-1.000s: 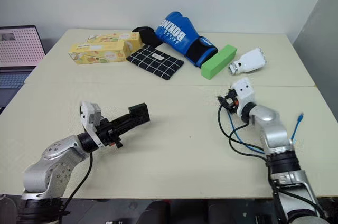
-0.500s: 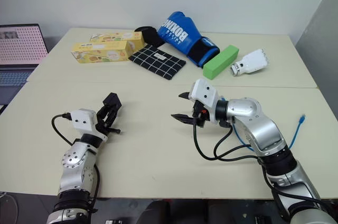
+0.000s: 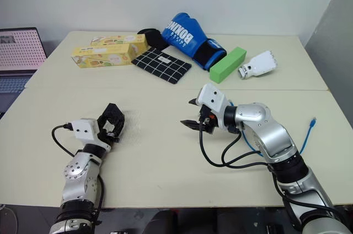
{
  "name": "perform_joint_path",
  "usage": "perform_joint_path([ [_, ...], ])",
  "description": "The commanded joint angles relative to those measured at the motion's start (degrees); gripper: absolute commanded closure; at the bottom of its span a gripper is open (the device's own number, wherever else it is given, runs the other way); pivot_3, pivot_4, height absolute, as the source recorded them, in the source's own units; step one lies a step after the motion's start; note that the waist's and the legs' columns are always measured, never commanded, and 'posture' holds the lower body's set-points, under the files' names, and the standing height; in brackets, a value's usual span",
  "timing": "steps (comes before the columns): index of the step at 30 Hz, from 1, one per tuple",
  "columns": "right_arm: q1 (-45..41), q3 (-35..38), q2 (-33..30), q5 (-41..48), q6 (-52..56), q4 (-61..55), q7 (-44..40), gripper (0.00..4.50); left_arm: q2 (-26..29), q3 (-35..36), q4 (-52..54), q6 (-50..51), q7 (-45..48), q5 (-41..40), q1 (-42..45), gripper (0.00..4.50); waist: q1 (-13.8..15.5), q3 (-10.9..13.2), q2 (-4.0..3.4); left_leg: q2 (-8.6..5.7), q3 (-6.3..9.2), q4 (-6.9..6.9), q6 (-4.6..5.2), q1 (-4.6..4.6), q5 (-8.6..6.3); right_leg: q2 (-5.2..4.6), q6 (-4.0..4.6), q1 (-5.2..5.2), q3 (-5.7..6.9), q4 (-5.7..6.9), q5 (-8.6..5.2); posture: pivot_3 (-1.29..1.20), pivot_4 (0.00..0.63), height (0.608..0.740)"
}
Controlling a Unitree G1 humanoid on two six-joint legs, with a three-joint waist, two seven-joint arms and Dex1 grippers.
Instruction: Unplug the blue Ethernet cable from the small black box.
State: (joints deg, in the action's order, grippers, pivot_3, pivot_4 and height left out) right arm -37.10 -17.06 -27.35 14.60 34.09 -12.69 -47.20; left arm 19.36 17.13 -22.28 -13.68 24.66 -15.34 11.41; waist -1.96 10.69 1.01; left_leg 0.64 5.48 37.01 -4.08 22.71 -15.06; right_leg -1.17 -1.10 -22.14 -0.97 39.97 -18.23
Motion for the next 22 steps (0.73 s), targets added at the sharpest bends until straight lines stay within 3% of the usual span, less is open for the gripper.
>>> perform_joint_path([
  [1,0.8,1.6,-0.1,0.6,1.5,-3.8,0.9,0.95,1.3,-0.1,10.4,9.1,-2.4,-0.2,-6.5,0.91,-0.1,0.0,0.0,0.03,0.04,-0.02,0.0,-0.02,0.0,-0.02,0.0,0.0,-0.04,0.0,0.0,0.0,0.15,0.74],
  [9,7.9,9.8,-4.3,3.9,6.4,-6.2,2.5,0.95,11.8,1.2,31.7,24.5,1.3,-0.7,-18.1,0.91,0.1,0.0,0.03,0.06,0.06,-0.03,0.0,0.0,0.0,0.01,0.0,0.03,0.02,0.01,0.0,0.0,0.15,0.74],
  [12,9.9,12.5,-7.8,4.6,6.0,-6.1,0.6,0.95,15.4,2.6,37.4,27.4,5.8,-4.7,-20.2,0.91,0.4,0.0,0.02,0.04,0.07,-0.03,0.0,-0.01,0.0,0.02,0.0,0.08,0.04,-0.01,0.0,0.0,0.15,0.74],
  [22,12.7,20.2,-15.3,3.0,5.7,-0.3,2.8,0.95,24.4,11.3,37.6,33.6,13.5,-11.1,-19.1,0.91,0.1,0.0,0.02,0.01,-0.07,-0.05,0.01,-0.05,-0.01,0.07,0.0,0.07,0.02,-0.02,-0.01,0.0,0.15,0.74],
])
